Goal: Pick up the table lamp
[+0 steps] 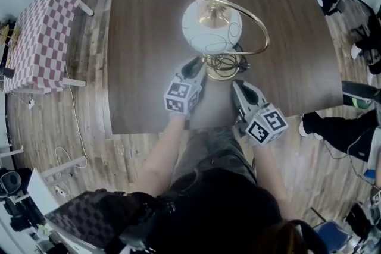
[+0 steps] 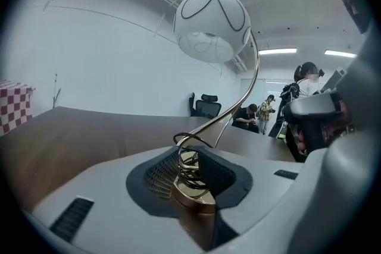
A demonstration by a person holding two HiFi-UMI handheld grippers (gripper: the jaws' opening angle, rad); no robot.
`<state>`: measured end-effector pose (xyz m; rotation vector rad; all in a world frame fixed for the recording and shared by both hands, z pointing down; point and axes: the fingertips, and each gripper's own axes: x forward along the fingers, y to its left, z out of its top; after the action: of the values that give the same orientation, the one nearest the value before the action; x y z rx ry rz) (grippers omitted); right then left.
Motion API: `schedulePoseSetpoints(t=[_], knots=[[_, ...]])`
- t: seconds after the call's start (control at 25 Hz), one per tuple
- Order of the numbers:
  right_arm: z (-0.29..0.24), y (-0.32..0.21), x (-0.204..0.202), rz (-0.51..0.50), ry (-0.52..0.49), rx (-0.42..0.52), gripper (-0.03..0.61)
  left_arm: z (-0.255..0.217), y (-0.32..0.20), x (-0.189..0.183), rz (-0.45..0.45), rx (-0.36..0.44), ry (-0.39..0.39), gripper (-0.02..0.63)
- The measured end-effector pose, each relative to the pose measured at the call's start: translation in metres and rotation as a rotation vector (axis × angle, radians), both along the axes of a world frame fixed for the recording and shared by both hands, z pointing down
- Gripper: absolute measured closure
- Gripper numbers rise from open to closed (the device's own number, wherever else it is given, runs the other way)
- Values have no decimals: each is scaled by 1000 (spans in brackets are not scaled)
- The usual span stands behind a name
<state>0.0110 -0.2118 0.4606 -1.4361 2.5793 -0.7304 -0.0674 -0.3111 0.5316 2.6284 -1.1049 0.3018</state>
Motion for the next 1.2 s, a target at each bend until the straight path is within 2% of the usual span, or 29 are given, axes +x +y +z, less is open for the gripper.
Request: schedulePoseSetpoints(t=[0.24,0.84,0.92,1.0,1.2], knots=[[6,-3,2,-28,-3,-21,580,14,-19,-4,-4,-8,-53,511],[25,-3,15,-40,-31,-71,580,22,-37,18,15,-3,-58,497],[19,-4,15,-38,-31,-64,580,21,-39,18,10,-2,-60,515],[9,-4,18,-35,-27,-45,580,21,-41,16,-1,1,-57,565],[-21,-11,31,-18,9,32,580,23,-42,15,3,6,-40,565]])
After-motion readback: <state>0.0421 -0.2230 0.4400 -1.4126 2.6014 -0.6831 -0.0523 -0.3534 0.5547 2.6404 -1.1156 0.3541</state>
